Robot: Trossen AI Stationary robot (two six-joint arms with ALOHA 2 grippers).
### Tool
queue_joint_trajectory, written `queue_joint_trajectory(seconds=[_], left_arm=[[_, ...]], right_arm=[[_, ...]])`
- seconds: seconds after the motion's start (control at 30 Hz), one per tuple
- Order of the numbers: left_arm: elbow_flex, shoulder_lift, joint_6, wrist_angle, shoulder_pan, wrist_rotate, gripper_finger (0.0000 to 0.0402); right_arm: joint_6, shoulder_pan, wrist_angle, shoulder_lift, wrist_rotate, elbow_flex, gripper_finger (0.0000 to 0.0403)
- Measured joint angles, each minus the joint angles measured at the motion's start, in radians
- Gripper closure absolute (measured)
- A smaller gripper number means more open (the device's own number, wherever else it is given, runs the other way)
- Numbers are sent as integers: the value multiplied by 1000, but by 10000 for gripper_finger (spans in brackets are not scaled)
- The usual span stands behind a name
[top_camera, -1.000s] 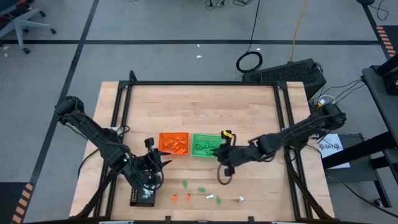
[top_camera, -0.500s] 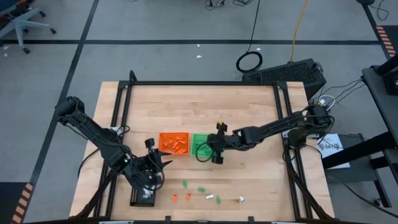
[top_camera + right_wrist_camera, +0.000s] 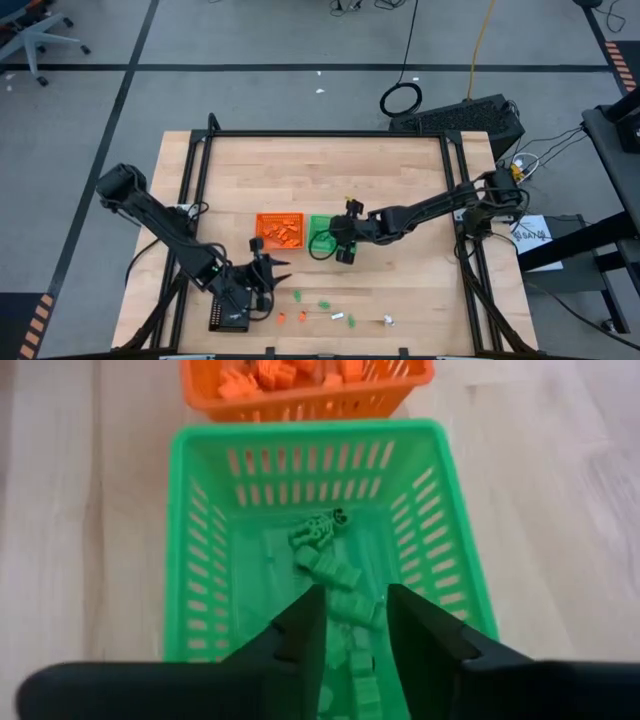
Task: Sort Halloween decoration
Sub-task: Put the green skeleton toy into the green bin
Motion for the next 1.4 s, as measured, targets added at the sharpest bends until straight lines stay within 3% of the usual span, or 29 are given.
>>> queue_joint_trajectory(seconds=[0.17,0.27,0.4,0.63,0.83,1.13,1.4], left_arm=[[1,33,56,37,0,132,274],[20,36,95,35,-1,270,274],[66,36,178,3,-1,355,274],[112,83,308,-43,50,476,277],[196,190,375,-110,118,626,309],[277,327,392,-274,164,636,348],[277,373,384,-286,163,636,307]], right_arm=[[3,34,-31,-89,-24,0,289],[1,115,-48,-176,-18,0,287],[-14,255,-59,-230,69,0,287],[25,440,-54,-182,210,0,287],[-15,549,66,-88,293,0,287],[46,586,144,4,294,0,308],[31,587,159,21,296,0,312]])
